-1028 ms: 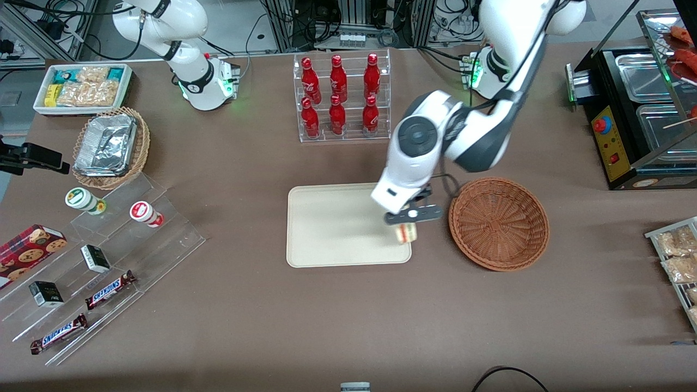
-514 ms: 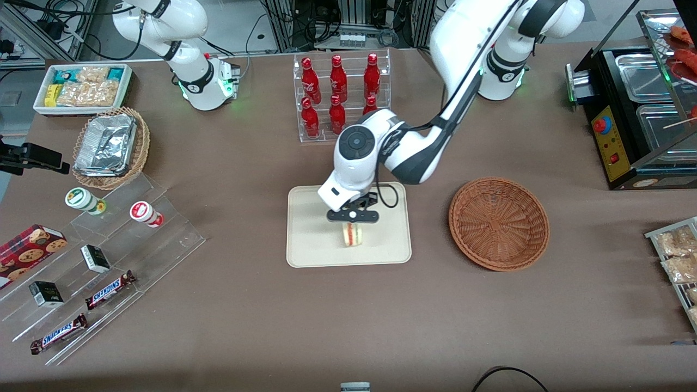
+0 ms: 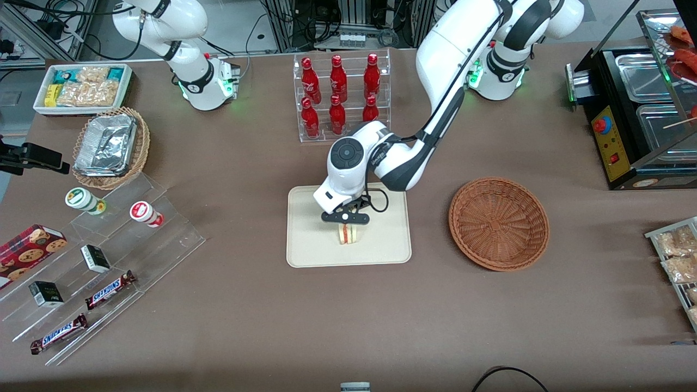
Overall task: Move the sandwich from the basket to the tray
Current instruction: 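Lower the sandwich onto the tray and open the left gripper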
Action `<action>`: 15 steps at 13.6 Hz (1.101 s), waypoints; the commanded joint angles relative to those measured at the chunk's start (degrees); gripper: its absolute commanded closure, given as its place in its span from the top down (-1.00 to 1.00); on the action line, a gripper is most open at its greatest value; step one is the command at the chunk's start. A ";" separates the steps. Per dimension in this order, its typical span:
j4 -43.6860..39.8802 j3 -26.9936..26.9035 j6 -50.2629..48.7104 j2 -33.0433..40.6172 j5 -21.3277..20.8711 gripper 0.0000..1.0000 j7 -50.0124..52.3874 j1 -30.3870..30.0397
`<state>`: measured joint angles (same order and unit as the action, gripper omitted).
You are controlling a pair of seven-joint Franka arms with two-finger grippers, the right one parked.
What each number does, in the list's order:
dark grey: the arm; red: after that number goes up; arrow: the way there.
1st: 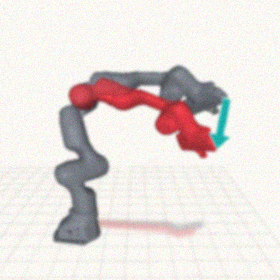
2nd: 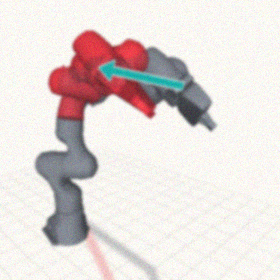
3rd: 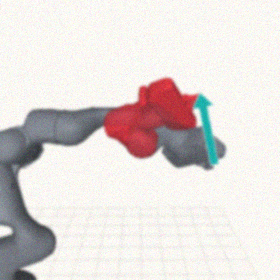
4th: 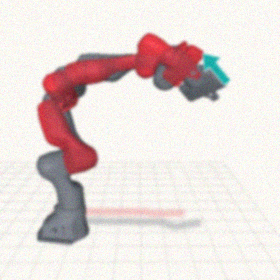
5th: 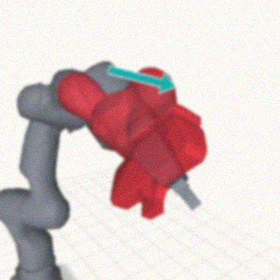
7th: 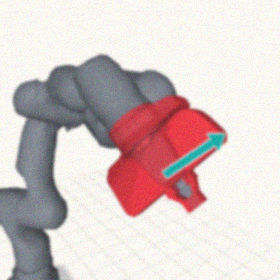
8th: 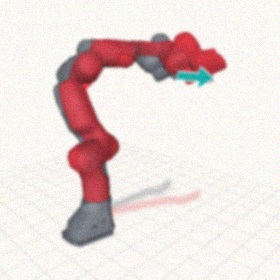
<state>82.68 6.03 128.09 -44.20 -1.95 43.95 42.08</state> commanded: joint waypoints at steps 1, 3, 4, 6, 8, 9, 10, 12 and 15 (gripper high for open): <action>-1.99 -0.58 -0.30 -1.15 -0.42 0.18 -0.18 0.63; -1.99 -0.67 -0.47 -0.10 -0.77 1.00 0.69 0.81; -1.99 -0.76 -0.82 0.86 -0.34 1.00 0.78 0.55; -1.55 -0.84 -2.13 3.85 0.02 1.00 0.96 0.11; -1.47 -0.93 -6.08 7.27 0.11 1.00 0.96 -0.85; -1.38 -0.93 -8.36 9.72 0.20 1.00 0.96 -1.56; -1.12 -0.93 -10.73 12.18 0.72 1.00 0.96 -2.61; -1.03 -0.93 -18.18 18.59 2.91 1.00 0.70 -6.03; -0.76 -1.02 -28.58 26.60 2.83 1.00 -0.09 -11.65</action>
<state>79.33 4.75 103.41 -23.22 -0.10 44.28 33.44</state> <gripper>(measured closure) 0.000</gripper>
